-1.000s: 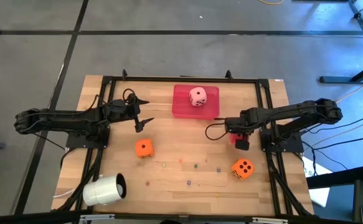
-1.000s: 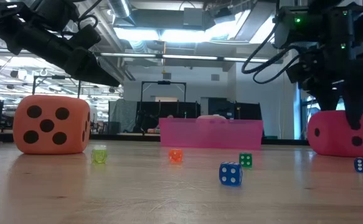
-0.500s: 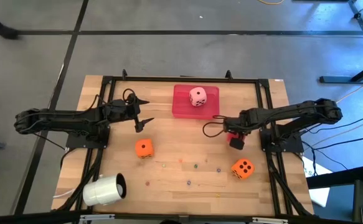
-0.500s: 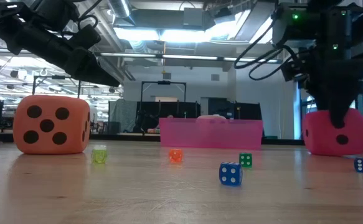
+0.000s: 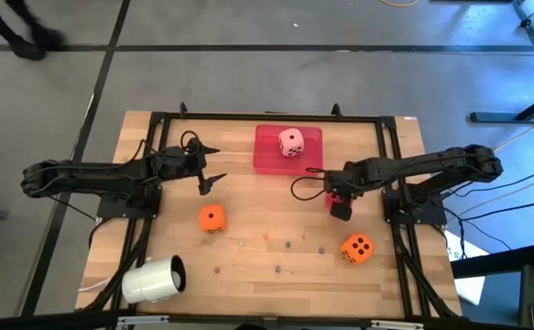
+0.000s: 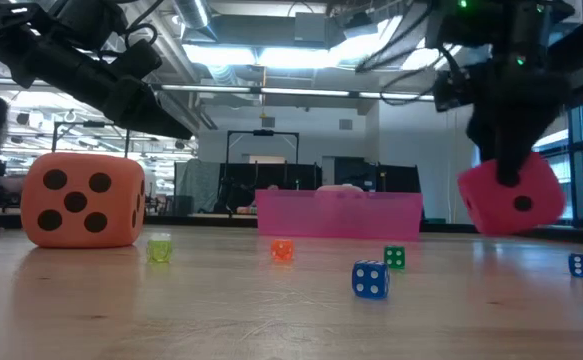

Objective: Pick & Place Dice
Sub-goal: Put the large red dice into the red container

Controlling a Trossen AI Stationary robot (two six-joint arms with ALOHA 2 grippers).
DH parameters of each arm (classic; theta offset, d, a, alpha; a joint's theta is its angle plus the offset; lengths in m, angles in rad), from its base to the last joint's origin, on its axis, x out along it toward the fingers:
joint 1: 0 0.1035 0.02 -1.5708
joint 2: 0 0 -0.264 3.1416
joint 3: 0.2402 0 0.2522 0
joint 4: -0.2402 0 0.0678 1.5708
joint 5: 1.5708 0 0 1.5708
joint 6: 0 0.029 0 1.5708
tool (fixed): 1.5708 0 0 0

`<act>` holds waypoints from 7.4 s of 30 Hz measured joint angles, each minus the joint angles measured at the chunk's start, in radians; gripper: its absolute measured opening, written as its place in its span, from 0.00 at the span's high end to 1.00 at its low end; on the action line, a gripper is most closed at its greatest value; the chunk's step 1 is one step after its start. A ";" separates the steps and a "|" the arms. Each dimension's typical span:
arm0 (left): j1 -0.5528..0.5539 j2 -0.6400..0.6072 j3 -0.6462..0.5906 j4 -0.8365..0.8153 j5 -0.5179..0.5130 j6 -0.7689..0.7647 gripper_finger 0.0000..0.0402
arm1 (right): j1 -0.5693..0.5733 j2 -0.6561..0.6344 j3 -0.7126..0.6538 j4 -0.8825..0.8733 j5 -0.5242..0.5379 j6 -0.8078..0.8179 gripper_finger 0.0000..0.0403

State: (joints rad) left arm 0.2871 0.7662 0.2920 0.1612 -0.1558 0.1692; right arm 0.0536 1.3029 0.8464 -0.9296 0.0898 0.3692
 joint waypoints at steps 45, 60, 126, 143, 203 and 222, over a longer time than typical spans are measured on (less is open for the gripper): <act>0.000 0.000 0.000 0.016 0.000 0.000 0.01 | -0.363 0.294 0.147 0.972 -0.177 -0.744 0.04; 0.000 0.000 0.000 0.049 0.000 -0.004 0.01 | -0.372 0.408 0.146 1.034 -0.168 -0.739 0.04; 0.058 0.818 0.511 0.393 0.191 0.023 1.00 | -0.407 0.414 0.146 1.041 -0.289 -0.643 0.01; 0.058 0.866 0.621 0.228 0.234 0.055 1.00 | -0.407 0.414 0.145 1.076 -0.304 -0.649 0.01; 0.065 0.869 0.617 0.251 0.237 0.051 1.00 | -0.385 0.414 0.146 1.123 -0.161 -0.699 0.01; 0.064 0.869 0.617 0.252 0.241 0.036 1.00 | -0.380 0.414 0.146 1.128 -0.199 -0.750 0.01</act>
State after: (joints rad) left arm 0.3515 1.6348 0.9092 0.4133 0.0851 0.2049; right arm -0.3261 1.7164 0.9928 0.1982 -0.1087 -0.3807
